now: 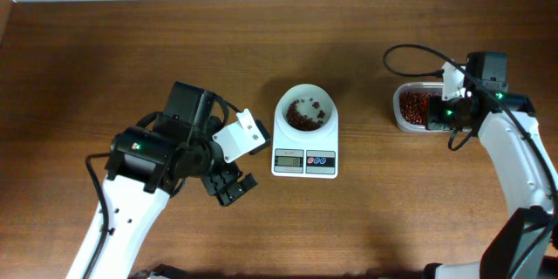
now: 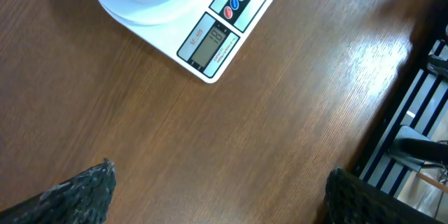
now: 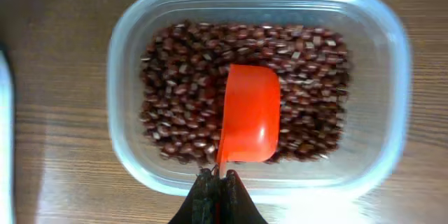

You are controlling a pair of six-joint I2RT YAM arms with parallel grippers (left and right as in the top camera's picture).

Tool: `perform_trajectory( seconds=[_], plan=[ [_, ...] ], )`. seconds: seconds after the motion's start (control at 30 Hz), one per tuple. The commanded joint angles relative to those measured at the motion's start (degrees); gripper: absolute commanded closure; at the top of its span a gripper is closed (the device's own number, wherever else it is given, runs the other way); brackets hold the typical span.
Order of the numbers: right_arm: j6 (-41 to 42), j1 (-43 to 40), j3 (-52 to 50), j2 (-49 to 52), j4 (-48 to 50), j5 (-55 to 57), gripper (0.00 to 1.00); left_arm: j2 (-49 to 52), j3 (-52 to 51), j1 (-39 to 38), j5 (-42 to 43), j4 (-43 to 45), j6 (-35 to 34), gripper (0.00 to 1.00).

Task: Scoop and weigh 50g on scale
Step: 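Return the scoop to the bean tub and scoop more beans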

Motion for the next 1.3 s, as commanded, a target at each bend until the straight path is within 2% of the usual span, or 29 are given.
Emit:
perform_trajectory(
  seconds=[0.0, 0.17, 0.3, 0.73, 1.07, 1.27],
  plan=[
    [-0.39, -0.31, -0.26, 2.29, -0.59, -7.1, 0.96, 0.09, -0.33, 0.35, 0.0, -0.07, 0.9, 0.01],
    [-0.13, -0.79, -0.26, 7.39, -0.26, -9.55, 0.96, 0.09, -0.33, 0.35, 0.0, -0.07, 0.9, 0.01],
    [1.55, -4.7, -0.13, 6.25, -0.52, -11.52, 0.96, 0.09, -0.33, 0.35, 0.0, -0.07, 0.9, 0.01],
    [1.57, -22.14, 0.5, 5.62, -2.64, -36.0, 0.96, 0.09, -0.33, 0.35, 0.0, -0.07, 0.9, 0.01],
    [1.57, -28.04, 0.5, 5.62, -2.71, -47.39, 0.96, 0.09, -0.33, 0.35, 0.0, -0.07, 0.9, 0.01],
    [1.77, -29.99, 0.5, 5.62, -4.24, -49.77, 0.96, 0.09, -0.33, 0.35, 0.0, -0.07, 0.9, 0.01]
  ],
)
